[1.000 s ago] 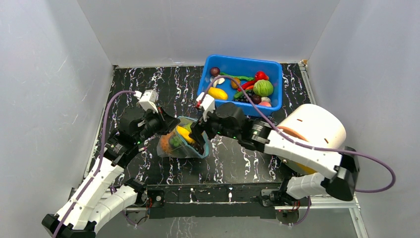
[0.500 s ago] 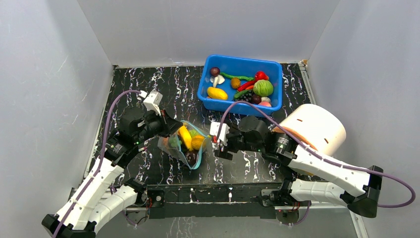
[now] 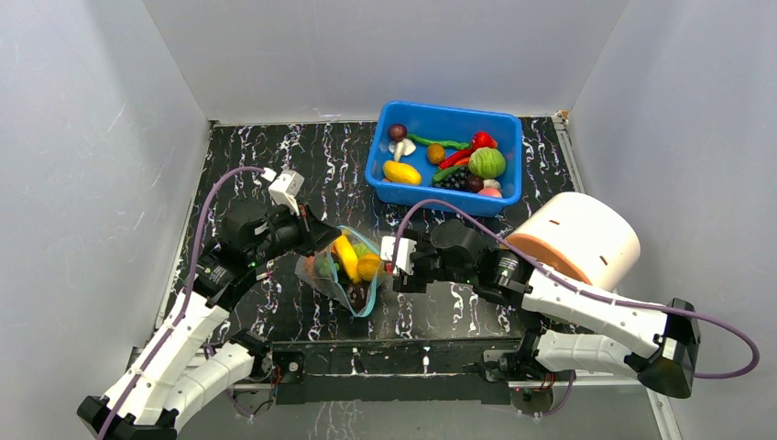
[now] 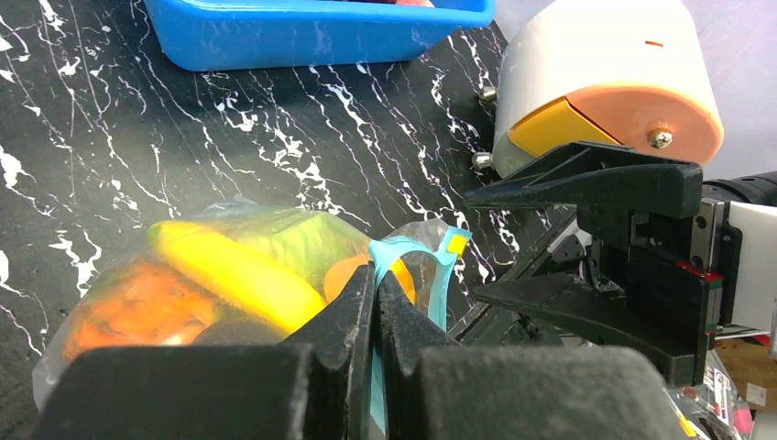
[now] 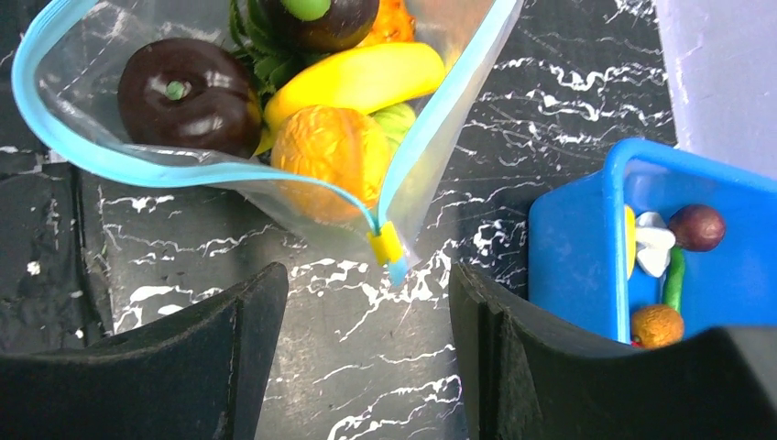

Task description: Place the food in the zip-top bag and seal the zipper

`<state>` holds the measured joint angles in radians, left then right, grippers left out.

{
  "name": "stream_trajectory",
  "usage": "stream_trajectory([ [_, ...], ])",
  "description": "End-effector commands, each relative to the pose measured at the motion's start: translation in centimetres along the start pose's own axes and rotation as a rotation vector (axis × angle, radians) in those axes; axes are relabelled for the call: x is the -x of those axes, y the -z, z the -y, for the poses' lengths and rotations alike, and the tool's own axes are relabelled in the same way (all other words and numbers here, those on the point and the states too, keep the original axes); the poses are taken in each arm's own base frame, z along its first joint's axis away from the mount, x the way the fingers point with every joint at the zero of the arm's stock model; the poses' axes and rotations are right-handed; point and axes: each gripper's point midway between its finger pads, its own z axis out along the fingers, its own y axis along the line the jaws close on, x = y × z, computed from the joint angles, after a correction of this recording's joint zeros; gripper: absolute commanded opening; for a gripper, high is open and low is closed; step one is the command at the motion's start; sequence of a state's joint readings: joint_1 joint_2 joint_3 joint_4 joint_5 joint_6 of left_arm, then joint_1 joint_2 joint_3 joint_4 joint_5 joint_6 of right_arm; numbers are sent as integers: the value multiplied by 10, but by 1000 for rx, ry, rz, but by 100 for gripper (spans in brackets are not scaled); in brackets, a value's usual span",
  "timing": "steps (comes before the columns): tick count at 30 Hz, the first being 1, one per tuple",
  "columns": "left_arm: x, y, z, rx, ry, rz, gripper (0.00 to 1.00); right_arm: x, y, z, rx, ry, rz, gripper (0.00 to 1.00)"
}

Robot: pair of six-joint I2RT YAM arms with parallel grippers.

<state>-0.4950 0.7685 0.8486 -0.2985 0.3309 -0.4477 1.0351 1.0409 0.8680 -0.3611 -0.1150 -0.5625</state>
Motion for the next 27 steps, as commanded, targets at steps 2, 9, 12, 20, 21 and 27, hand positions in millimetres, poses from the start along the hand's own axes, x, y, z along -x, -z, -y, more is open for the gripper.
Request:
stream_trajectory([
  [2,14,6,22,-97,-30,49,0,25,-8,14,-48,83,110,62],
  [9,8,6,24,-120,-22,42,0,24,-18,16,-42,132,102,47],
  [12,8,5,26,-131,-14,40,0,26,-17,15,-37,139,113,30],
  [20,25,17,16,-21,-53,60,28,56,-1,16,-63,-35,252,0],
  [21,28,20,19,-23,-79,56,36,60,-1,18,-65,-85,260,0],
  [27,20,36,15,36,-165,-86,57,78,-1,25,-48,-214,244,0],
])
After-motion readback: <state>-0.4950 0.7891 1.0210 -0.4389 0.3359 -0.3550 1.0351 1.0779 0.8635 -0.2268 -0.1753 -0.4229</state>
